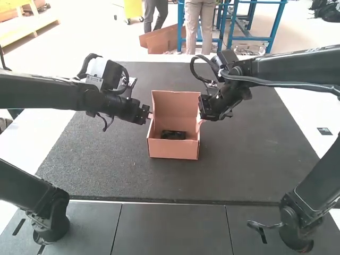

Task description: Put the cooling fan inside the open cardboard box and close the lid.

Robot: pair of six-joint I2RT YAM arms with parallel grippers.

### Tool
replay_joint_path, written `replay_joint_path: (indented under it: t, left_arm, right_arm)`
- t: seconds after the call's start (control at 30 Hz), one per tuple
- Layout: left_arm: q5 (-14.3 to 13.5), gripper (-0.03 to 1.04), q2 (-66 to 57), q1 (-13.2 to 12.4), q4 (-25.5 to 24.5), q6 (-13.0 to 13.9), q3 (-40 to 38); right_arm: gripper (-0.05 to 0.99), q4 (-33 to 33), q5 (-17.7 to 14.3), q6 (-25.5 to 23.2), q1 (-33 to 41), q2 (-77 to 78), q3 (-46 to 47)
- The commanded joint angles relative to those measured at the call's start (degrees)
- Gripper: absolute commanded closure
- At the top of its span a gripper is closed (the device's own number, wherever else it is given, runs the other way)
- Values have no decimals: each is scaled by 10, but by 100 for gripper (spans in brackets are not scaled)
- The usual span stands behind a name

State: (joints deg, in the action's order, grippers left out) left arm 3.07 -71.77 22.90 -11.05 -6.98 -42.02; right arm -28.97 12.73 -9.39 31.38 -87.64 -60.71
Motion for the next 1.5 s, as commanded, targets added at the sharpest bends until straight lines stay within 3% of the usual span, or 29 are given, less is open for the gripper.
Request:
replay_joint_path:
  t: [0.0, 0.23, 0.37, 0.57, 0.63, 0.7, 0.83, 1.03, 1.2, 1.3, 1.47]
  left_arm:
    - [8, 4, 22, 5, 5, -7, 6]
    - [4, 4, 50, 5, -5, -7, 34]
    - [-17, 4, 71, 6, -41, -1, 38]
    - [-62, 4, 101, 3, -79, 12, 35]
    - [-78, 4, 108, 0, -84, 13, 31]
    - [-94, 4, 114, -7, -81, 13, 22]
    - [-119, 4, 114, -27, -56, 13, -7]
    - [-149, 4, 77, -28, 1, 13, -56]
    - [-148, 4, 24, -24, 29, 12, -104]
    - [-147, 4, -8, -4, 29, 9, -128]
    - [-143, 4, -42, 43, 29, 7, -158]
  right_arm:
    - [94, 1, 9, 2, 7, 8, 16]
    - [94, 2, 9, 16, 14, 8, 34]
    - [92, 2, 7, 14, 14, 8, 32]
    - [38, 8, -3, -7, 9, 20, 12]
    - [14, 6, -3, -9, 8, 26, -3]
    - [2, -6, 2, -7, 8, 31, -20]
    - [2, -25, 15, -8, -8, 48, -42]
    - [2, -28, 5, 2, -41, 96, -41]
    - [2, -5, -76, 37, -61, 155, -26]
    - [3, 14, -130, 46, -69, 187, -13]
    - [3, 11, -161, 53, -112, 234, 19]
